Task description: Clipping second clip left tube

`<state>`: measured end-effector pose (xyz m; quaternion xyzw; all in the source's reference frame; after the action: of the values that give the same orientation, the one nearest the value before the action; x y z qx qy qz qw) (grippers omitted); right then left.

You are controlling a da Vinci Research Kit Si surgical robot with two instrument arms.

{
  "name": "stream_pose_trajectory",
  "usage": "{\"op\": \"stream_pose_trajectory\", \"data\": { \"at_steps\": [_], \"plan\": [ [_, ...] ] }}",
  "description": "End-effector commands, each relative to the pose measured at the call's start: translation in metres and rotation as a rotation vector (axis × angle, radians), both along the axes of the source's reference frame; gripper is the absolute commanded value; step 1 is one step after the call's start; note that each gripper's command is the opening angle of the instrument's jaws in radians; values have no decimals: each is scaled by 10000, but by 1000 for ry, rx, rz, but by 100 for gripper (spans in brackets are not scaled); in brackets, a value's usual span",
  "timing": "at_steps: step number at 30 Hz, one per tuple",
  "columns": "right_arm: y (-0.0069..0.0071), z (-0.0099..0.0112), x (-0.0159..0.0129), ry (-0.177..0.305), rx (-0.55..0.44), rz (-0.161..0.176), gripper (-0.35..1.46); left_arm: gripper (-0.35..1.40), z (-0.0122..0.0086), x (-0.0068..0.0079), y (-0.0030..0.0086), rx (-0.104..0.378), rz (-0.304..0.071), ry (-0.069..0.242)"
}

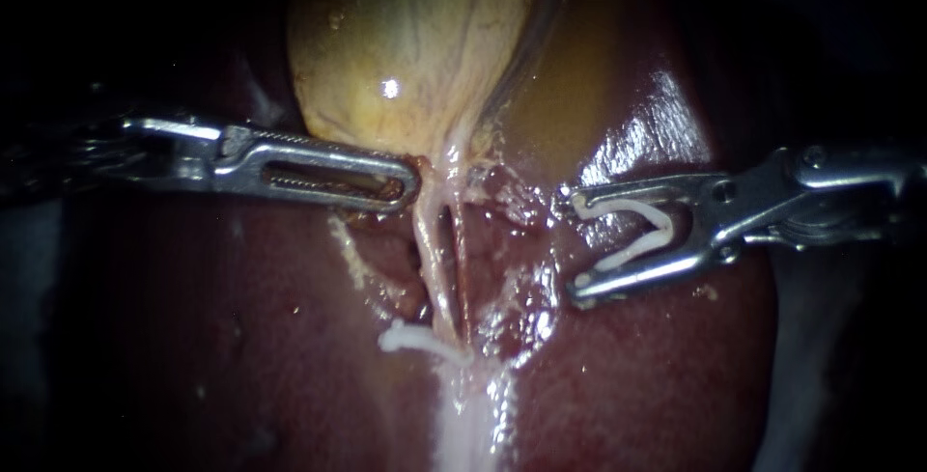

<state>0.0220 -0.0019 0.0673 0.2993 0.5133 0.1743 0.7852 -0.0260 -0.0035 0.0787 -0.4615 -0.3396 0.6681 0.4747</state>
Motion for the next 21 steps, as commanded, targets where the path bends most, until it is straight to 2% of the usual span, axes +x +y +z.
{"op": "stream_pose_trajectory", "data": {
  "at_steps": [1,5,10,14,21],
  "plan": [
    [0,0,0,0,0,0,49,-35,-1,0,0,0,0,0],
    [0,0,0,0,0,0,49,-35,-7,3,0,2,1,-1],
    [-1,-1,1,-1,0,0,49,-35,-29,14,4,14,7,-9],
    [-1,-1,1,-1,0,1,49,-35,-48,22,7,12,-2,-14],
    [-1,-2,4,-1,0,2,49,-35,-65,24,1,14,-8,-22]
  ]
}}
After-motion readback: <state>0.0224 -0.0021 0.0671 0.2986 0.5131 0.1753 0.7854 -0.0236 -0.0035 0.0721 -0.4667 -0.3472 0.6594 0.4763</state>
